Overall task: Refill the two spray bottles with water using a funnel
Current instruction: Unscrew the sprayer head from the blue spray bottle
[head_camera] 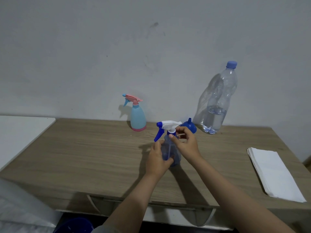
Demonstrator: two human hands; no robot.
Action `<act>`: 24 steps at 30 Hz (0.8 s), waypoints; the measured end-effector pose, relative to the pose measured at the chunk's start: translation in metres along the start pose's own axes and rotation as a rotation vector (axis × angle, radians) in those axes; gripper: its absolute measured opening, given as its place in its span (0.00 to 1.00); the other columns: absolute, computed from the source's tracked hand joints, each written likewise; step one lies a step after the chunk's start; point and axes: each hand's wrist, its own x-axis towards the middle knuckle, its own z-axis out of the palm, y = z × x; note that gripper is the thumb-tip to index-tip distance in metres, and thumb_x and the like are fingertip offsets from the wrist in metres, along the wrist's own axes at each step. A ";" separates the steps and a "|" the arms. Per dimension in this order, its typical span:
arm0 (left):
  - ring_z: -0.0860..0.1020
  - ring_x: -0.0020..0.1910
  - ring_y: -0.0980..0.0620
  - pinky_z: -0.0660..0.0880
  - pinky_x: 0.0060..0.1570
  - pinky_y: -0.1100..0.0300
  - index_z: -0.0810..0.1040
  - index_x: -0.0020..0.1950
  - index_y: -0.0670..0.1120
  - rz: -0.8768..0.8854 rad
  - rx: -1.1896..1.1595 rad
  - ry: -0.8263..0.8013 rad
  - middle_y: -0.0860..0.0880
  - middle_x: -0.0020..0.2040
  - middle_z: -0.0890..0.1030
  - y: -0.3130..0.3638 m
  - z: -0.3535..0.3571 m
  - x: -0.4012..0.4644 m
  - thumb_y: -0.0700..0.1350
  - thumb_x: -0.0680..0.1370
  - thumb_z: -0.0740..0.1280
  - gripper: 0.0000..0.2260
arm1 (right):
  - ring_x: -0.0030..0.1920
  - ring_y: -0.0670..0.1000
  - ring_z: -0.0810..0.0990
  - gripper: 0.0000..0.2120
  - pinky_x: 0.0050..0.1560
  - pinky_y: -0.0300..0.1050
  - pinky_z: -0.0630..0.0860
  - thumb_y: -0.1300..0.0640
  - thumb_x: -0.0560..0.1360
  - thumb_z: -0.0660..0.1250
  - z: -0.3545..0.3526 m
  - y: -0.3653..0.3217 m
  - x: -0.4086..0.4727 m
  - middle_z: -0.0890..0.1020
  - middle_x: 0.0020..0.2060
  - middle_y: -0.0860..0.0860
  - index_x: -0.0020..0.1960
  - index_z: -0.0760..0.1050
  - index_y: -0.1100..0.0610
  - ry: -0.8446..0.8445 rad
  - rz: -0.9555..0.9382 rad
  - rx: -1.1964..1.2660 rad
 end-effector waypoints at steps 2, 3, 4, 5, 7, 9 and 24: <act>0.75 0.60 0.52 0.77 0.51 0.58 0.66 0.66 0.50 0.001 -0.016 0.006 0.50 0.62 0.75 -0.002 0.001 0.001 0.46 0.68 0.75 0.30 | 0.48 0.41 0.76 0.12 0.48 0.35 0.72 0.62 0.74 0.70 -0.001 0.001 0.000 0.79 0.49 0.48 0.57 0.75 0.54 -0.020 -0.007 -0.011; 0.75 0.60 0.51 0.77 0.53 0.56 0.66 0.67 0.50 0.000 -0.022 0.010 0.50 0.62 0.75 -0.003 0.002 0.002 0.46 0.68 0.76 0.31 | 0.49 0.42 0.76 0.14 0.49 0.36 0.73 0.63 0.74 0.69 -0.002 0.002 0.000 0.79 0.51 0.49 0.59 0.75 0.56 -0.027 -0.005 -0.009; 0.75 0.60 0.51 0.77 0.54 0.54 0.66 0.67 0.50 -0.001 -0.027 0.012 0.50 0.62 0.75 -0.003 0.002 0.002 0.46 0.68 0.76 0.32 | 0.49 0.42 0.76 0.16 0.48 0.35 0.73 0.63 0.74 0.69 -0.002 0.002 -0.001 0.78 0.51 0.49 0.61 0.74 0.57 -0.029 -0.002 -0.002; 0.75 0.60 0.51 0.77 0.55 0.53 0.65 0.68 0.50 -0.005 -0.028 0.013 0.50 0.63 0.75 -0.003 0.003 0.002 0.47 0.68 0.76 0.32 | 0.49 0.42 0.76 0.17 0.48 0.33 0.74 0.62 0.73 0.71 -0.001 0.002 -0.002 0.78 0.50 0.47 0.61 0.74 0.56 -0.024 0.003 0.005; 0.76 0.59 0.51 0.78 0.54 0.53 0.65 0.68 0.50 -0.011 -0.024 0.013 0.50 0.62 0.75 -0.002 0.003 0.002 0.47 0.69 0.76 0.31 | 0.47 0.42 0.76 0.18 0.47 0.30 0.73 0.60 0.70 0.75 0.001 -0.001 -0.002 0.77 0.48 0.45 0.57 0.73 0.56 0.000 0.021 0.021; 0.76 0.59 0.52 0.78 0.53 0.55 0.66 0.68 0.51 -0.005 -0.025 0.015 0.51 0.62 0.75 -0.002 0.002 0.002 0.47 0.69 0.75 0.31 | 0.46 0.41 0.76 0.17 0.46 0.29 0.73 0.59 0.68 0.77 0.002 -0.003 -0.002 0.78 0.46 0.45 0.52 0.73 0.56 0.011 0.028 0.031; 0.77 0.55 0.54 0.74 0.43 0.64 0.68 0.61 0.51 0.000 -0.020 0.004 0.53 0.59 0.75 -0.003 0.000 0.000 0.47 0.67 0.75 0.26 | 0.45 0.46 0.79 0.11 0.44 0.35 0.74 0.65 0.74 0.68 -0.011 -0.030 0.017 0.81 0.44 0.49 0.51 0.76 0.51 0.006 0.021 0.089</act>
